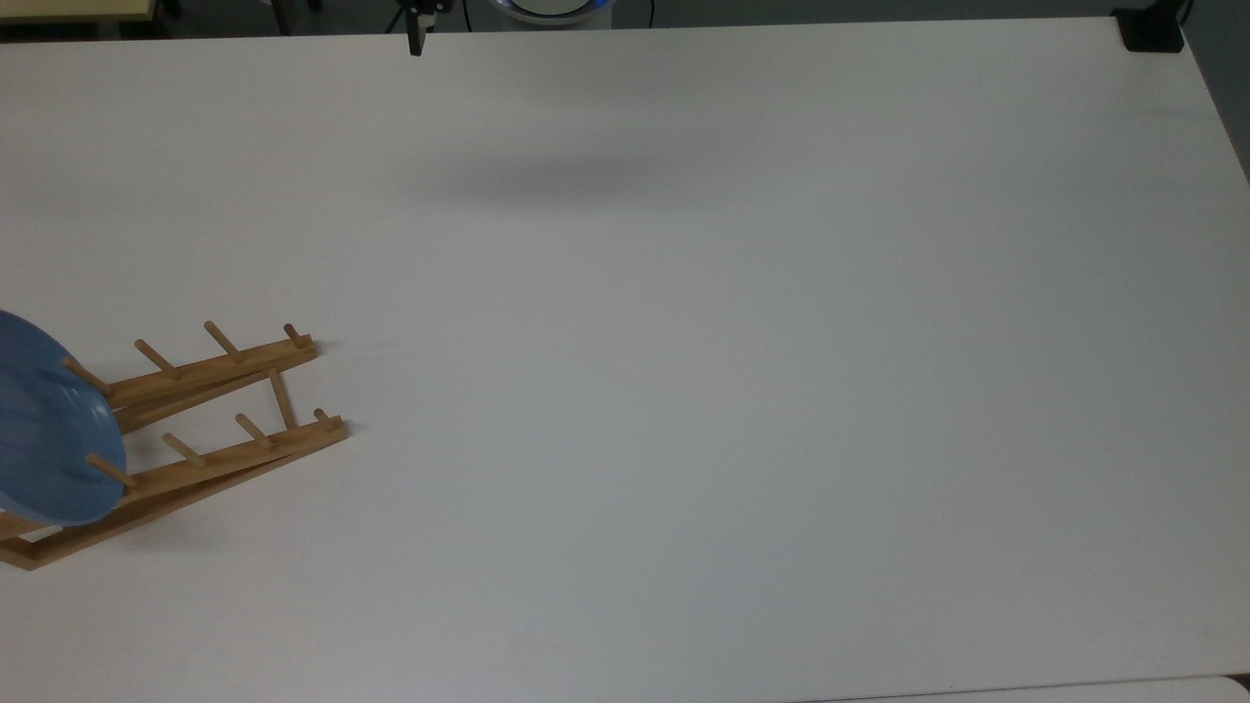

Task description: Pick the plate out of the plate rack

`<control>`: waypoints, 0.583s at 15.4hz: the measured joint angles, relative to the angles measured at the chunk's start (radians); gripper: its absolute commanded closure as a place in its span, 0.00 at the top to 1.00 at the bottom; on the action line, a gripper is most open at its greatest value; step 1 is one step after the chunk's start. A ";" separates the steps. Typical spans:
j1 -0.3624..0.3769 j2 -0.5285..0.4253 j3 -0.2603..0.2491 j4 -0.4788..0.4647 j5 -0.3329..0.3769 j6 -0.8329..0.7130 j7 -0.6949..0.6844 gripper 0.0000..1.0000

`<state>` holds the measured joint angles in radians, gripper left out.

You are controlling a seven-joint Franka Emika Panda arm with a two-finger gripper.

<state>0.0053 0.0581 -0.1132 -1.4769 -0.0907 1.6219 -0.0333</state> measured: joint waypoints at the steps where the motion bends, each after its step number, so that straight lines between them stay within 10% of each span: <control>1: 0.000 0.000 0.000 0.000 0.000 0.000 -0.014 1.00; 9: 0.000 0.000 0.000 -0.001 0.011 0.000 -0.014 1.00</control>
<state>0.0054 0.0581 -0.1135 -1.4777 -0.0802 1.6219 -0.0473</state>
